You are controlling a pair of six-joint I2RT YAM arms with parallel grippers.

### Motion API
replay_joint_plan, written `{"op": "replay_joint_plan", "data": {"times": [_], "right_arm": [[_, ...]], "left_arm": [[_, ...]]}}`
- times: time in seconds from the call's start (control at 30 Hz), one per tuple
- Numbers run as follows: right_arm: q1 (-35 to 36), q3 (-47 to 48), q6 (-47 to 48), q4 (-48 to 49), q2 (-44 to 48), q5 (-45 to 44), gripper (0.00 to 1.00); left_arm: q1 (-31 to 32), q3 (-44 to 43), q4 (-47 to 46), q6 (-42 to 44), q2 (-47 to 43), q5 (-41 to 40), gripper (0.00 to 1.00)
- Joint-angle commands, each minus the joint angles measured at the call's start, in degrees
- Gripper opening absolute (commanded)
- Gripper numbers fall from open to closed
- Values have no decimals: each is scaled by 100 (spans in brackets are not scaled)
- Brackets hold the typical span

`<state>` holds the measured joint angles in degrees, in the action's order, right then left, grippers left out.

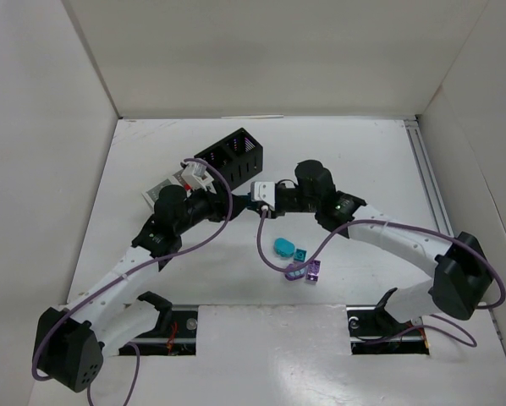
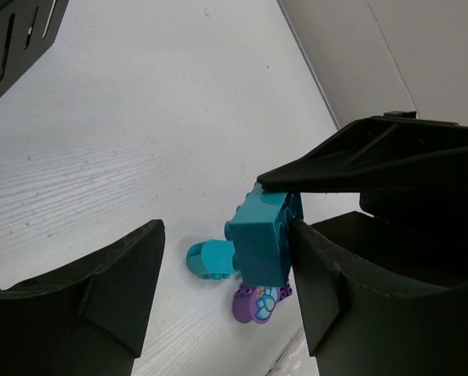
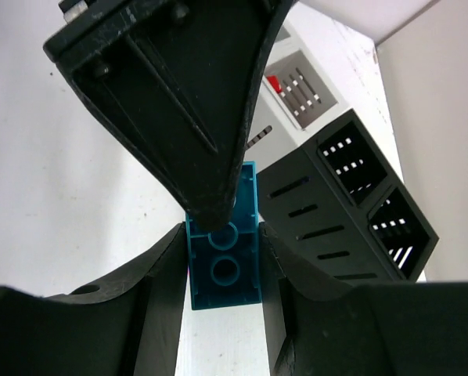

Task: Sort the legos into containers by color

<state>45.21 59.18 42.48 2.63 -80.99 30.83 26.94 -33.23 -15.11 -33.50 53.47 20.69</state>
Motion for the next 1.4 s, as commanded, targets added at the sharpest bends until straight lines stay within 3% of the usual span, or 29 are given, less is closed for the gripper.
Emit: {"op": "replay_joint_plan", "data": {"times": [0.0, 0.13, 0.3, 0.37, 0.43, 0.5, 0.6, 0.67, 0.7, 0.9, 1.0, 1.13, 1.37], "right_arm": [[128, 76, -187, 632, 207, -7, 25], [181, 76, -240, 686, 259, -7, 25], [181, 24, -240, 686, 259, -68, 28], [181, 24, -292, 686, 311, -155, 29], [181, 24, -293, 686, 312, -235, 37], [181, 24, -293, 686, 312, -375, 44], [181, 76, -293, 686, 312, -446, 61], [181, 76, -354, 686, 260, -499, 95], [111, 76, -354, 686, 259, -499, 100], [-486, -134, -715, 616, 452, -499, 100], [-864, -414, -715, 326, 820, -647, 100], [-1190, -749, -636, -358, 1303, -1289, 100], [-1191, -1162, -539, -1485, 1516, -1967, 100]], "left_arm": [[22, -122, -377, 45, -74, 286, 60], [22, -122, -430, 45, -74, 287, 45], [22, -175, -431, 45, -135, 287, 15], [22, -175, -431, 45, -188, 287, 9], [22, -227, -431, -7, -188, 287, 2], [22, -288, -353, -8, -188, 156, 0], [22, -446, -203, -8, -188, -2, 0], [22, -640, 16, 44, -57, -274, 0], [22, -719, 104, 45, -56, -406, 0], [22, -1527, 676, 396, 601, -1495, 0], [-135, -2054, 852, 580, 997, -1629, 0], [-268, -2915, 1097, 783, 2189, -2285, 0], [-321, -4787, 1783, 1091, 4053, -2560, 0]]}}
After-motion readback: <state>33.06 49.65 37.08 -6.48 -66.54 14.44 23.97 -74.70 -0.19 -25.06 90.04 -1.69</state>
